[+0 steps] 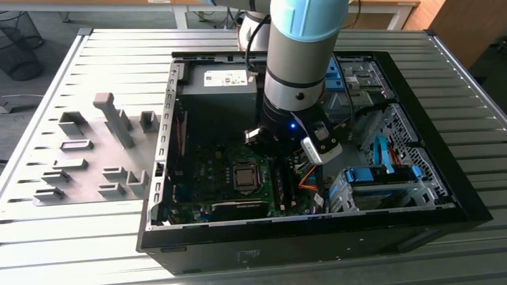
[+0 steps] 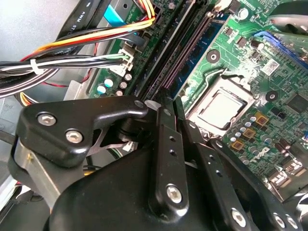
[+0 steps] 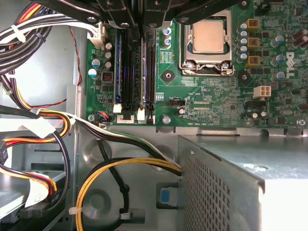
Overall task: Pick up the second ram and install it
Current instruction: 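Insert the second ram into the second slot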
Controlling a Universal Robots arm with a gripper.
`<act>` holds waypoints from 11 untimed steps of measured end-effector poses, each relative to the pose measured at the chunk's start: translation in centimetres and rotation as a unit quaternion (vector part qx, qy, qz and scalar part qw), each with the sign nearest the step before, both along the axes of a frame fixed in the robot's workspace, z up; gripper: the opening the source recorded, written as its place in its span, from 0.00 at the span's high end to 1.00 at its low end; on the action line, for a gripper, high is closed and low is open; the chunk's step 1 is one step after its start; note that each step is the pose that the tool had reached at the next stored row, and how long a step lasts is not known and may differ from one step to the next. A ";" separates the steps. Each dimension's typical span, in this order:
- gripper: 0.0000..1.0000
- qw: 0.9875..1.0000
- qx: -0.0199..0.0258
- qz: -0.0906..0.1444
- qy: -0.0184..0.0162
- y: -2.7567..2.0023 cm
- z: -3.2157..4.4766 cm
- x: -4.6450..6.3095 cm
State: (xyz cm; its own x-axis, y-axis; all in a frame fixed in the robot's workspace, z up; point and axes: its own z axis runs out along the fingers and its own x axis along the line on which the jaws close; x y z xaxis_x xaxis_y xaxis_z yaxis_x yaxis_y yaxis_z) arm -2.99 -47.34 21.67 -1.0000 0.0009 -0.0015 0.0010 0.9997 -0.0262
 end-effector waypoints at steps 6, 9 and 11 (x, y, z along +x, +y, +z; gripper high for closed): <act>0.86 1.000 0.000 -0.002 0.001 -0.04 -0.08 0.0; 0.86 1.000 0.000 -0.003 0.001 -0.08 -0.08 0.0; 0.86 1.000 0.000 -0.003 0.002 -0.14 -0.07 0.0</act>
